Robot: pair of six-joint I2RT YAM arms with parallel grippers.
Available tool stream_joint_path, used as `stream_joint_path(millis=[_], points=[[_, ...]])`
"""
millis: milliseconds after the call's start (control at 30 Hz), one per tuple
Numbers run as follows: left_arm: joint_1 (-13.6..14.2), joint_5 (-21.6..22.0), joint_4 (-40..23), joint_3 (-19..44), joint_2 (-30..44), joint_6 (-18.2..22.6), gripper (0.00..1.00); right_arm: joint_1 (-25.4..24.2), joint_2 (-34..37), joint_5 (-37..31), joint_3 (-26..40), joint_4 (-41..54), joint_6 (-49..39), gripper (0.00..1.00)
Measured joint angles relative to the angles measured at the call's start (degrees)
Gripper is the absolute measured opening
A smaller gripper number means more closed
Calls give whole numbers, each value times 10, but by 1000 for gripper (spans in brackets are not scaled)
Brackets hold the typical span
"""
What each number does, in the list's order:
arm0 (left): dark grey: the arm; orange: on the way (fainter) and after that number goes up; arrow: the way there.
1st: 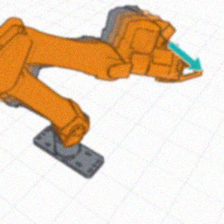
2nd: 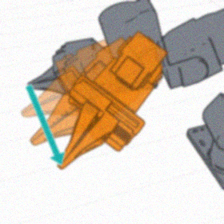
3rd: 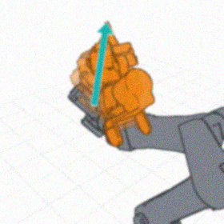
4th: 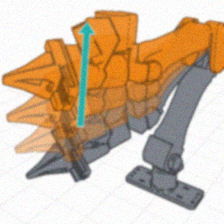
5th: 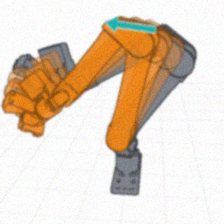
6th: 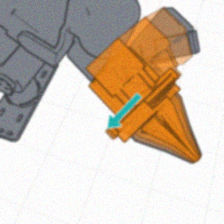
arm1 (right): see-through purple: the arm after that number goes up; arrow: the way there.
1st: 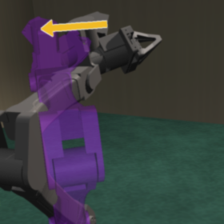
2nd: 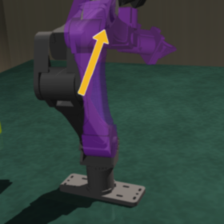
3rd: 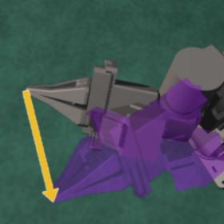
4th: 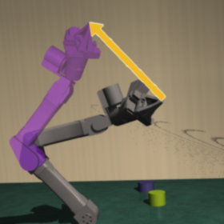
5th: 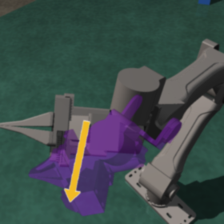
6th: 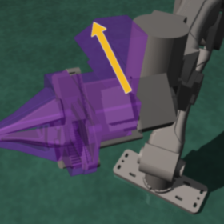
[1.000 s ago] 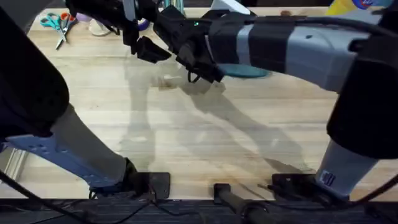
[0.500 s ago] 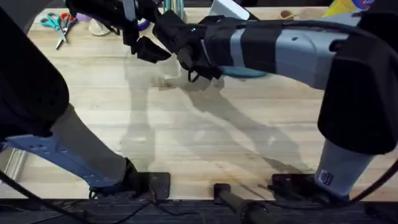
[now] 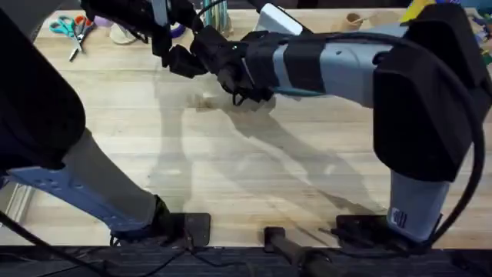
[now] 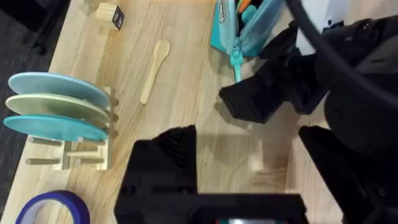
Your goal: Unzip the bag, pick up the pens from the table one at a time and place them inside, then zip the bag closed.
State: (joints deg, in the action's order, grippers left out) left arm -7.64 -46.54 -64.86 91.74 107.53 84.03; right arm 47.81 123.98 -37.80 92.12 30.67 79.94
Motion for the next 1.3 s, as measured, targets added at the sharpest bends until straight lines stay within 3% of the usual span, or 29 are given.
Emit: stream_joint_path(millis=[467, 700, 967, 1100, 1167, 1300], points=[[0, 0, 0, 0, 0, 0, 995, -13, 1, -1, 0, -39, 7, 823], [0, 0, 0, 0, 0, 0, 995, -25, 2, 1, 0, -38, 9, 588], [0, 0, 0, 0, 0, 0, 994, -31, 2, 5, 0, -38, 9, 534], [0, 0, 0, 0, 0, 0, 995, -31, 2, 5, 0, -27, 9, 435], [0, 0, 0, 0, 0, 0, 995, -31, 2, 5, 0, -20, 8, 367], [0, 0, 0, 0, 0, 0, 995, -33, 2, 4, 0, -8, 9, 124]])
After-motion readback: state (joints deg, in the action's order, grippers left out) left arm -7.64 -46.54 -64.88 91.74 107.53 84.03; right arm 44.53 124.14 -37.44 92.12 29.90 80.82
